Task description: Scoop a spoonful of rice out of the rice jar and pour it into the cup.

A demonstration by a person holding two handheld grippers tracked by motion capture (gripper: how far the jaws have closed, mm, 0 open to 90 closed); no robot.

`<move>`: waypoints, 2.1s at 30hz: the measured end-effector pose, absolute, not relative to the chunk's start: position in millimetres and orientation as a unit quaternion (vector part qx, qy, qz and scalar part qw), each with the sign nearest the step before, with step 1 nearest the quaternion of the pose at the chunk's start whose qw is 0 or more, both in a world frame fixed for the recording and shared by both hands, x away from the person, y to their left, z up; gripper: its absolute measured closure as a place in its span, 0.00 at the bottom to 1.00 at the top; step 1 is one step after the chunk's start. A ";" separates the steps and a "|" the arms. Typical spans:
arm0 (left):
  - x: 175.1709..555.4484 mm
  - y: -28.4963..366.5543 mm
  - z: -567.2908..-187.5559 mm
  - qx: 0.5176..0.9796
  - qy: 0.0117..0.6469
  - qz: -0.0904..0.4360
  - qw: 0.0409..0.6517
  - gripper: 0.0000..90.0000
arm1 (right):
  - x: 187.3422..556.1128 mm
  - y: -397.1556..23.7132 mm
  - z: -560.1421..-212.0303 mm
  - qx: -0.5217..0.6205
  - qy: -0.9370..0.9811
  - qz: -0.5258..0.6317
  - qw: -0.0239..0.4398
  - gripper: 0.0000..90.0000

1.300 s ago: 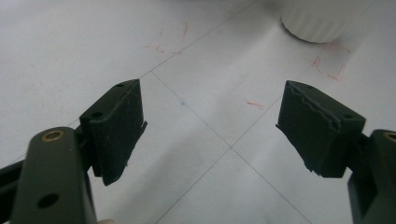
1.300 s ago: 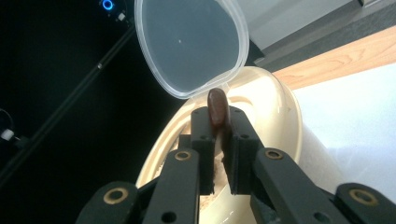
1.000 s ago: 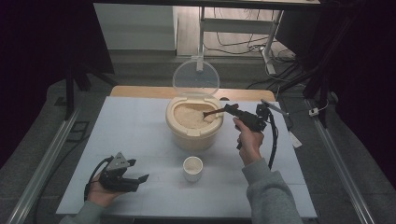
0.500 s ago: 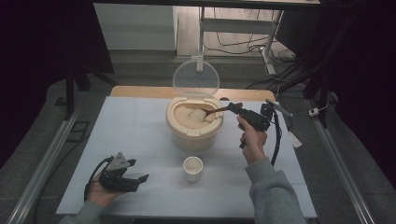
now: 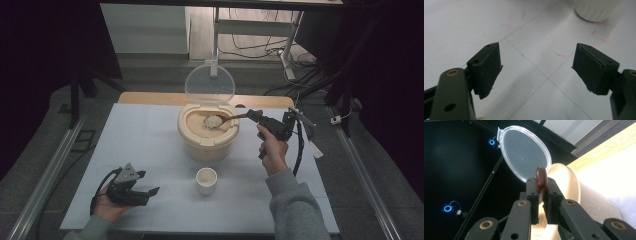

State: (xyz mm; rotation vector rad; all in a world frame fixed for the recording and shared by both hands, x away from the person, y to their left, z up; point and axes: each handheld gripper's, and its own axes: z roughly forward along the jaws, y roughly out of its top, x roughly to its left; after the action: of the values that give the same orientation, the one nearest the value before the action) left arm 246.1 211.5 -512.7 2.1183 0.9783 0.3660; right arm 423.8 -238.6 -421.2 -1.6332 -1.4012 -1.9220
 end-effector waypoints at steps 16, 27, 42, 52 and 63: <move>246.3 211.4 -512.8 0.830 0.384 0.143 0.379 0.25 | 418.8 -243.9 -413.4 -0.549 -0.489 -0.665 0.134 0.92; 246.1 211.3 -512.6 0.830 0.383 0.143 0.379 0.25 | 416.1 -243.4 -412.3 -0.546 -0.493 -0.663 0.136 0.92; 245.7 211.2 -512.0 0.830 0.383 0.145 0.378 0.25 | 403.0 -247.2 -406.2 -0.535 -0.502 -0.663 0.149 0.92; 246.2 211.6 -512.3 0.830 0.385 0.144 0.378 0.25 | 387.4 -255.5 -407.3 -0.526 -0.513 -0.656 0.171 0.92; 246.8 211.4 -513.0 0.830 0.387 0.144 0.376 0.25 | 371.6 -255.5 -419.8 -0.519 -0.523 -0.647 0.197 0.92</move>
State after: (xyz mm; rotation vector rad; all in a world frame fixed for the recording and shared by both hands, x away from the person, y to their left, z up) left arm 246.8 211.4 -513.0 2.1234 0.9893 0.3688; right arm 371.6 -255.5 -419.8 -1.4515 -1.4636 -1.8113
